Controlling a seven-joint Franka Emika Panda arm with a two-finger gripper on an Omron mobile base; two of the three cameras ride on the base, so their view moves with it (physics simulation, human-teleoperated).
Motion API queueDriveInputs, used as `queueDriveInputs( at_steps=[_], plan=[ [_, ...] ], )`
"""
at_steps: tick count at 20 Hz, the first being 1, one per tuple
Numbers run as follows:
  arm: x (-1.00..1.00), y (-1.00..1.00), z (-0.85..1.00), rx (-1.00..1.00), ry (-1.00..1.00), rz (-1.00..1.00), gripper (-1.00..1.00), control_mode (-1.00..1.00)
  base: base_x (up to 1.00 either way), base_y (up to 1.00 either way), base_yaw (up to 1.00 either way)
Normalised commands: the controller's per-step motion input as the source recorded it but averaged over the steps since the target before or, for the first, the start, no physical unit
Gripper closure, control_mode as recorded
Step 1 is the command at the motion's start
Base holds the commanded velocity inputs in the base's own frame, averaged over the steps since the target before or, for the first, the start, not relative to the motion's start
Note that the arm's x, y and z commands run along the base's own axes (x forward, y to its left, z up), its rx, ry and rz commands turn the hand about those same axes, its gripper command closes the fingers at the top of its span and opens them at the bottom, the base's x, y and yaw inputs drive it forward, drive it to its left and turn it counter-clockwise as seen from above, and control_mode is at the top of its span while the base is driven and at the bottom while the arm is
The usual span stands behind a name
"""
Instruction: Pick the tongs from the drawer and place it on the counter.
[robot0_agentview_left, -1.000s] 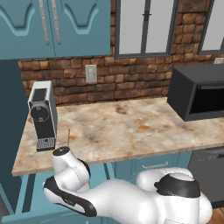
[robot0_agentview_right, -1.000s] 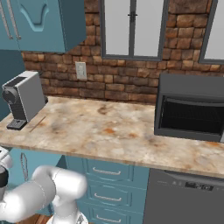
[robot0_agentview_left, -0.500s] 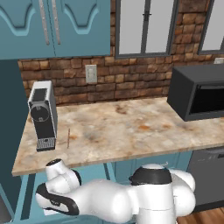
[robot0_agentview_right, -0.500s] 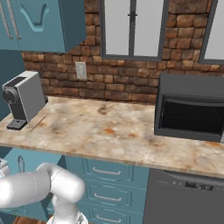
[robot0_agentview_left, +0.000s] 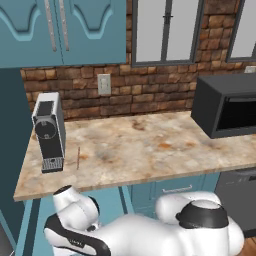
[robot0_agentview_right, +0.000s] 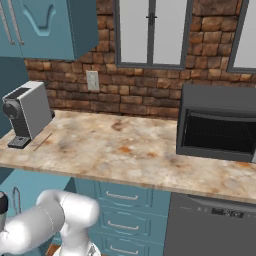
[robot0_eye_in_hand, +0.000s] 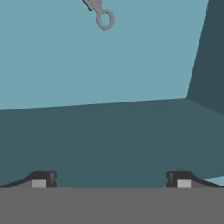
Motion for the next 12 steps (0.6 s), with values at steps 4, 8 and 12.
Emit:
queueDriveInputs(
  at_steps=[4, 8, 12],
  plan=[
    [0.28, 0.04, 0.98, 0.00, -0.09, 0.00, -1.00, -1.00, 0.00, 0.00, 0.00],
    [0.67, 0.30, 0.48, 0.00, 0.00, 0.00, -1.00, -1.00, 0.00, 0.00, 0.00],
    [0.72, 0.51, 0.02, -0.02, -0.02, 0.00, -1.00, -1.00, 0.00, 0.00, 0.00]
  ],
)
